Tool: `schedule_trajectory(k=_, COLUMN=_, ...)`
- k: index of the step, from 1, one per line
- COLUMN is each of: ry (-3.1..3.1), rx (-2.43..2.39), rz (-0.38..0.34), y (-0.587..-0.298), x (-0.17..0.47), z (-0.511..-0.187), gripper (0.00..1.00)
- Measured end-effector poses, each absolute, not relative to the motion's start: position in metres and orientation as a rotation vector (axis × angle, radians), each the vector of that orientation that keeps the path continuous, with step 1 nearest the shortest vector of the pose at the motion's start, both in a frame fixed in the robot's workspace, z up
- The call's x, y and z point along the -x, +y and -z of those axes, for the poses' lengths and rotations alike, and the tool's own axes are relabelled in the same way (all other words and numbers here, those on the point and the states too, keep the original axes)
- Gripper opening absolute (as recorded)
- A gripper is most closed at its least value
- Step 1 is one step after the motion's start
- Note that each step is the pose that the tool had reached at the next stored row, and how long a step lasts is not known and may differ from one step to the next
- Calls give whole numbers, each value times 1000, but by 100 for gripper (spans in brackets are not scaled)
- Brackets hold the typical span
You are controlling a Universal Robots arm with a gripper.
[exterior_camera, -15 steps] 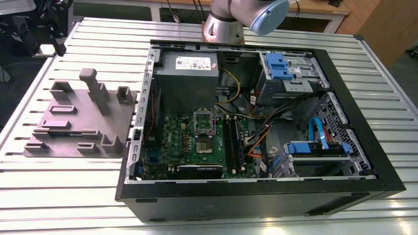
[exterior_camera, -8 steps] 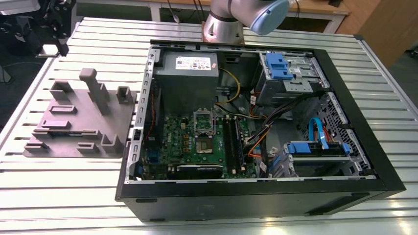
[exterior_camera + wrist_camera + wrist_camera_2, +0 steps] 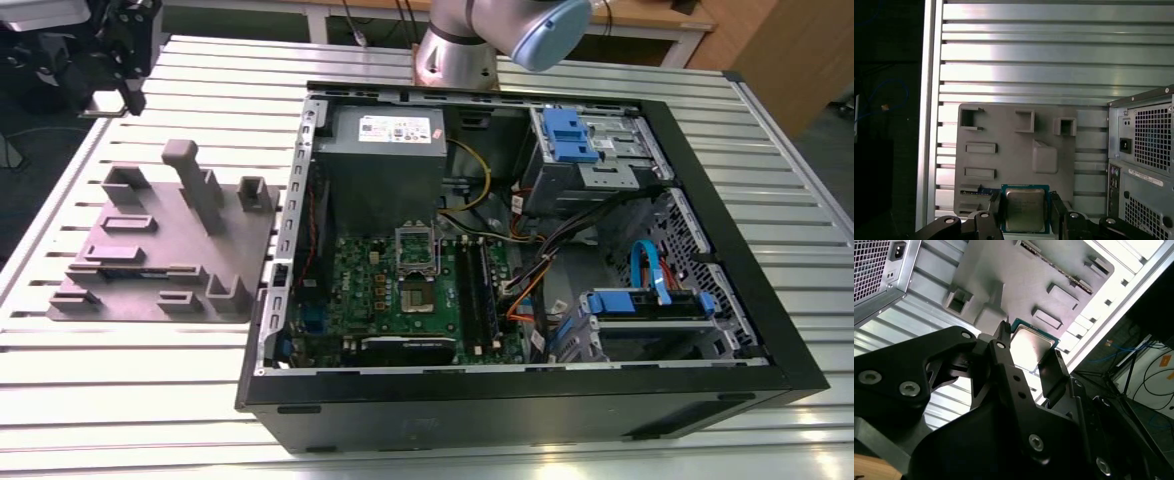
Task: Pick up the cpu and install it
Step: 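Pick up the cpu and move it towards the insertion slot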
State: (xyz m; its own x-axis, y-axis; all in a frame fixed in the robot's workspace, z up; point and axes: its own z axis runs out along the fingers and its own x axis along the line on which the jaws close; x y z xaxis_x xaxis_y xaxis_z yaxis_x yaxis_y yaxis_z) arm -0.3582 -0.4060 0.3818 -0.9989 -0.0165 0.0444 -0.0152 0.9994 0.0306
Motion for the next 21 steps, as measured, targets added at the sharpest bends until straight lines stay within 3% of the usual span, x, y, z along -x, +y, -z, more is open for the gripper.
schedule_trajectory(k=21, ry=-3097, rx=-25, rz=47, y=-406, x=344, z=-382, gripper=47)
